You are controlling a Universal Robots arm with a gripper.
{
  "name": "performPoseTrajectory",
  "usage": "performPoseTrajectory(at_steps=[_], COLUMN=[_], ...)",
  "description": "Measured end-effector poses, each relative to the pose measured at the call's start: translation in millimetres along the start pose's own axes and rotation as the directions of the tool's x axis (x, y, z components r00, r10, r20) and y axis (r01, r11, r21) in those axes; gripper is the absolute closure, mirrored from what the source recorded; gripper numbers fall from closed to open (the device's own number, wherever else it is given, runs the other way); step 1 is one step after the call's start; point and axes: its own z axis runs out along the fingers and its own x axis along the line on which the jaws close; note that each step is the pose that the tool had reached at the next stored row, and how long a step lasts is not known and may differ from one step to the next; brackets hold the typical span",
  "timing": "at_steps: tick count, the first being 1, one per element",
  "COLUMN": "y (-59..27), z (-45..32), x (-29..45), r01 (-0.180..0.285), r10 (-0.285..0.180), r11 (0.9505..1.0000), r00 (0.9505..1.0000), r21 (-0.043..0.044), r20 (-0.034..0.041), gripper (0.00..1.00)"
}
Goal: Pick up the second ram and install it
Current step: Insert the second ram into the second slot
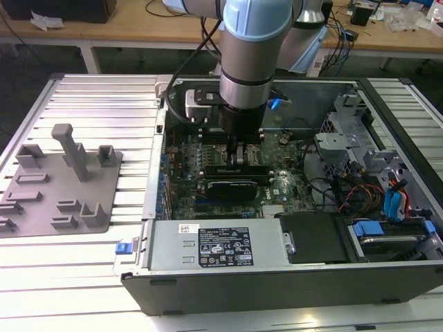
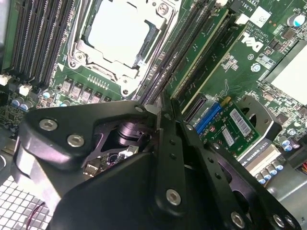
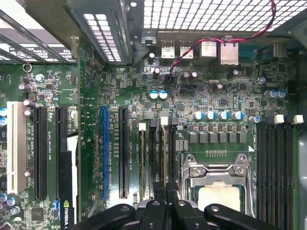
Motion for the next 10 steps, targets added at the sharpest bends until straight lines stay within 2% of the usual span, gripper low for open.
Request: performPoseTrajectory(at_steps=[3, 6, 8, 10], y=[0.0, 0.1, 0.7, 0.8], z=[-0.6, -4.4, -4.6, -4.7], x=[-0.1, -0.2, -0.2, -0.2], r01=[0.000, 0.000, 0.000, 0.001], r10=[0.000, 0.000, 0.000, -0.001], r11=[1.0000, 1.0000, 0.9999, 0.9999], r00=[1.0000, 1.0000, 1.0000, 1.0000], r21=[0.0003, 0.0001, 0.0106, 0.0130], r20=[0.0005, 0.0003, 0.0001, 0.0001], gripper=[0.91, 0.91, 0.91, 0.91])
